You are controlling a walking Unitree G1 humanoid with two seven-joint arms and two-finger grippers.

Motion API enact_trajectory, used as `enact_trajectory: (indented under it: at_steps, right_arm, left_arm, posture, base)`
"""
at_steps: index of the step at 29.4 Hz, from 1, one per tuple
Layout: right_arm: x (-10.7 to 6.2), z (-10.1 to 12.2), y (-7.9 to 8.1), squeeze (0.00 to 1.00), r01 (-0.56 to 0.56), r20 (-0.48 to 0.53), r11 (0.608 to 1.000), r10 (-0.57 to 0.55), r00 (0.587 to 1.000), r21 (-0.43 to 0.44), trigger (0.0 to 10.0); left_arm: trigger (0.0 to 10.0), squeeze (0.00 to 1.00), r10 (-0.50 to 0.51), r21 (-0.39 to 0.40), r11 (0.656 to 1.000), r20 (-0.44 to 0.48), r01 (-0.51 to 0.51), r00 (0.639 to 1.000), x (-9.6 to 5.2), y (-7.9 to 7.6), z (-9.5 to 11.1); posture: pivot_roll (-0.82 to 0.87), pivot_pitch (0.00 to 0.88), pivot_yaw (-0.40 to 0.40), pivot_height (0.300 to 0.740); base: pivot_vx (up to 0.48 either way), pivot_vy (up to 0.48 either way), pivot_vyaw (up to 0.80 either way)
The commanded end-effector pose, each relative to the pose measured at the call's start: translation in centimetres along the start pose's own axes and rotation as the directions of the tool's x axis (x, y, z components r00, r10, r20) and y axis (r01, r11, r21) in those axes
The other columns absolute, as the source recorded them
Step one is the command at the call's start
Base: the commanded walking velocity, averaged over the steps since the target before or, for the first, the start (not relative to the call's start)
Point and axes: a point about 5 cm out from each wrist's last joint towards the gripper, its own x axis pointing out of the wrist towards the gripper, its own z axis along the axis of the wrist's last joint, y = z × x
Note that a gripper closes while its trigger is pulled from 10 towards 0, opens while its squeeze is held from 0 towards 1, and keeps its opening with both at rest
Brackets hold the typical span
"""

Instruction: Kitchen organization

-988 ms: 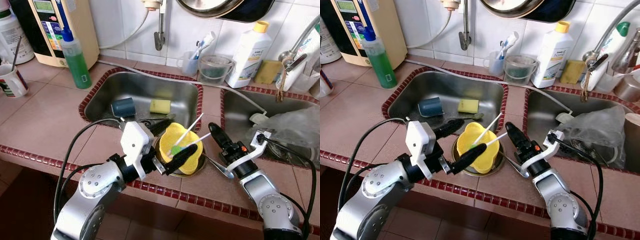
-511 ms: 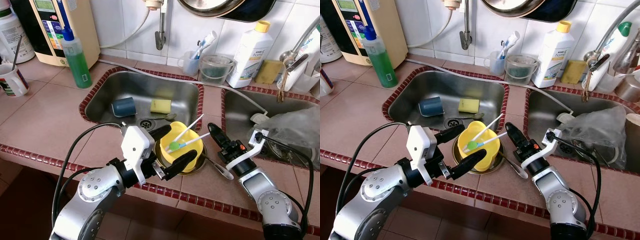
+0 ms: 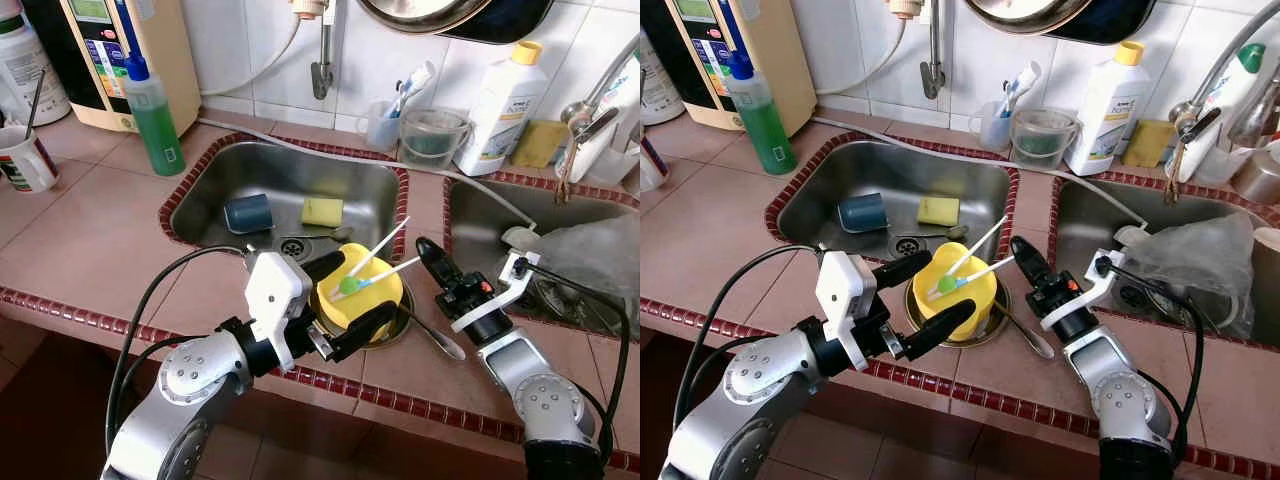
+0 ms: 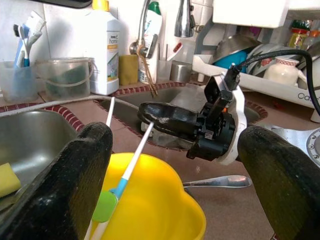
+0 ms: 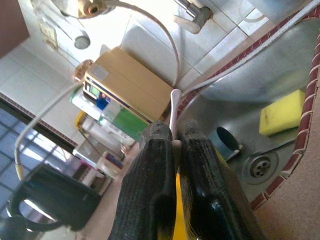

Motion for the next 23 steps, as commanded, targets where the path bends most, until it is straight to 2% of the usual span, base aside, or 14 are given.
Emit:
enact_trajectory:
  at_steps: [1,5,7,11,13,15,21,22,23]
  right_arm:
    - [0.2,0.6,0.7,0.00,-0.040,0.021,0.999,0.040,0.999,0.008,0.0]
    - [0.3,1.0,1.5,0.00,-0.086,0.038,0.996,0.085,0.996,0.019,0.0]
    - [0.5,1.6,2.7,0.00,-0.153,0.059,0.988,0.151,0.987,0.028,0.0]
    - [0.7,1.9,3.5,0.00,-0.201,0.067,0.979,0.198,0.978,0.028,0.0]
    - [0.8,2.2,4.3,0.00,-0.244,0.066,0.970,0.243,0.968,0.019,0.0]
    - [0.8,2.2,4.4,0.00,-0.247,0.065,0.969,0.246,0.967,0.017,0.0]
    - [1.0,3.0,5.8,0.00,-0.279,0.080,0.958,0.284,0.956,-0.063,0.0]
    - [1.1,3.2,6.1,0.00,-0.274,0.086,0.958,0.281,0.956,-0.089,0.8]
    - [1.2,3.5,6.4,0.00,-0.271,0.092,0.955,0.283,0.955,-0.120,5.1]
  left_arm:
    - [10.0,0.00,-0.015,0.008,1.000,0.011,0.014,1.000,0.1,-0.4,0.5]
    - [10.0,0.00,-0.012,0.008,1.000,0.013,0.011,1.000,0.1,-0.4,0.5]
    - [10.0,0.00,-0.003,0.008,1.000,0.015,0.003,1.000,0.1,-0.2,0.5]
    - [10.0,0.00,0.004,0.011,1.000,0.018,-0.004,1.000,0.2,0.1,0.5]
    - [10.0,0.00,0.023,0.021,1.000,0.022,-0.024,0.999,0.2,0.7,0.6]
    - [10.0,0.00,0.026,0.022,0.999,0.023,-0.027,0.999,0.2,0.8,0.7]
    - [10.0,0.00,0.166,0.012,0.986,0.076,-0.167,0.983,0.0,3.7,1.5]
    - [10.0,0.00,0.191,0.013,0.981,0.084,-0.193,0.978,0.0,4.2,1.7]
    - [10.0,0.00,0.222,0.015,0.974,0.093,-0.225,0.971,-0.1,4.9,1.9]
  posture:
    - [0.05,0.083,-0.034,0.740]
    - [0.05,0.084,-0.035,0.740]
    - [0.04,0.085,-0.035,0.740]
    - [0.04,0.085,-0.035,0.740]
    - [0.04,0.084,-0.034,0.740]
    - [0.04,0.084,-0.034,0.740]
    - [0.04,0.082,-0.037,0.740]
    - [0.04,0.082,-0.037,0.740]
    - [0.04,0.082,-0.037,0.740]
  base:
    - [0.000,0.000,0.00]
    - [0.000,0.000,0.00]
    - [0.000,0.000,0.00]
    - [0.000,0.000,0.00]
    - [0.000,0.000,0.00]
    - [0.000,0.000,0.00]
    - [0.000,0.000,0.00]
    - [0.000,0.000,0.00]
    - [0.000,0.000,0.00]
